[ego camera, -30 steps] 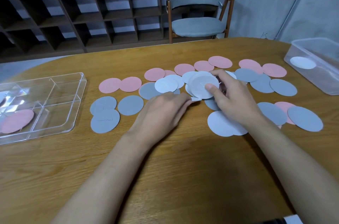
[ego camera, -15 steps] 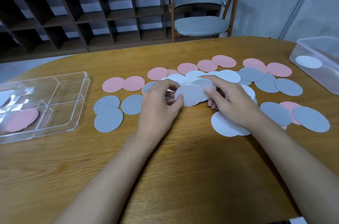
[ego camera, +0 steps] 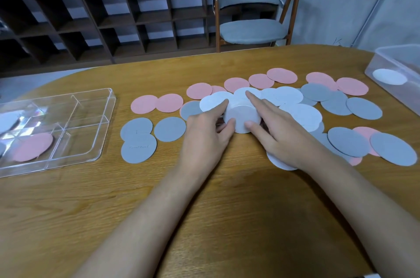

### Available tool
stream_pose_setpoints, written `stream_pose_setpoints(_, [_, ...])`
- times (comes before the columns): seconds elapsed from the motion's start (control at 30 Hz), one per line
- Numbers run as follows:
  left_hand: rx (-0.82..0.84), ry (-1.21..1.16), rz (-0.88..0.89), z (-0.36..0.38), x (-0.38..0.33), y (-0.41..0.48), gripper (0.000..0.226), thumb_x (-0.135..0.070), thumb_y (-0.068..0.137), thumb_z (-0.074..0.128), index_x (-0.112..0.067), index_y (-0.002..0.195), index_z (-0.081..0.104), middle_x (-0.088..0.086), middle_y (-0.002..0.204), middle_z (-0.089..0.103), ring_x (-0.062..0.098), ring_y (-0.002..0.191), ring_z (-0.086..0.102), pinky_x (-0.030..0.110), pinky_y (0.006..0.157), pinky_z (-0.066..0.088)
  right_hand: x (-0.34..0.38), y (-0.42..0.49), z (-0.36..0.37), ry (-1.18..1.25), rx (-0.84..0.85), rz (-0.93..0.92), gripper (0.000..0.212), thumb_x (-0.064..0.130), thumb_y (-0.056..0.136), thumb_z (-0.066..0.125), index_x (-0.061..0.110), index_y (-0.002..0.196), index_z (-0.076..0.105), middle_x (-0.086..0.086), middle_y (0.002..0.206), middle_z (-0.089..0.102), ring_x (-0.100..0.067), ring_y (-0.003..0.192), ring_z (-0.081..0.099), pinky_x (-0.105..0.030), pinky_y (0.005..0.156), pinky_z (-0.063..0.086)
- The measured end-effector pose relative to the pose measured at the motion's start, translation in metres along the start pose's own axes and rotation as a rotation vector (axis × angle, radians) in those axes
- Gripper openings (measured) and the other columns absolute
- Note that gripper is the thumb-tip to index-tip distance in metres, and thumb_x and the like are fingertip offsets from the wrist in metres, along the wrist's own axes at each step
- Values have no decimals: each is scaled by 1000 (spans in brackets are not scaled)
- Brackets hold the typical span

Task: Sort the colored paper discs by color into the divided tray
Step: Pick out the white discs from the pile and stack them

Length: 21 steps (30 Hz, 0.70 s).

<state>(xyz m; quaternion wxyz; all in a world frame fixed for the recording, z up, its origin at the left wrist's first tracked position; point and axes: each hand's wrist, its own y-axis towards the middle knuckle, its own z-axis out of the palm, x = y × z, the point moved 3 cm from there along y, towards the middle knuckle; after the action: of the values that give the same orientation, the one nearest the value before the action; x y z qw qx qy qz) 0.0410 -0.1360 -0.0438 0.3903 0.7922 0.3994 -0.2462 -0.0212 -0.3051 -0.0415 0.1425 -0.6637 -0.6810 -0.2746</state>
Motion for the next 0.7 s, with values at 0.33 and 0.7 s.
stream_pose_setpoints(0.33, [96, 206, -20, -15, 20, 16, 54, -25, 98, 62, -20, 150, 52, -5, 158, 48, 12, 147, 40, 14, 118, 21, -9, 1, -11, 68, -162, 15, 25, 26, 106, 52, 22, 131, 55, 15, 90, 58, -5, 82, 54, -16, 66, 36])
stream_pose_setpoints(0.7, [158, 332, 26, -10, 30, 19, 40, -45, 90, 75, -24, 124, 70, -5, 112, 70, 21, 107, 61, 41, 82, 53, -14, 2, -14, 109, -162, 91, 28, 29, 106, 51, 25, 134, 54, -1, 88, 63, -19, 86, 62, -42, 78, 52])
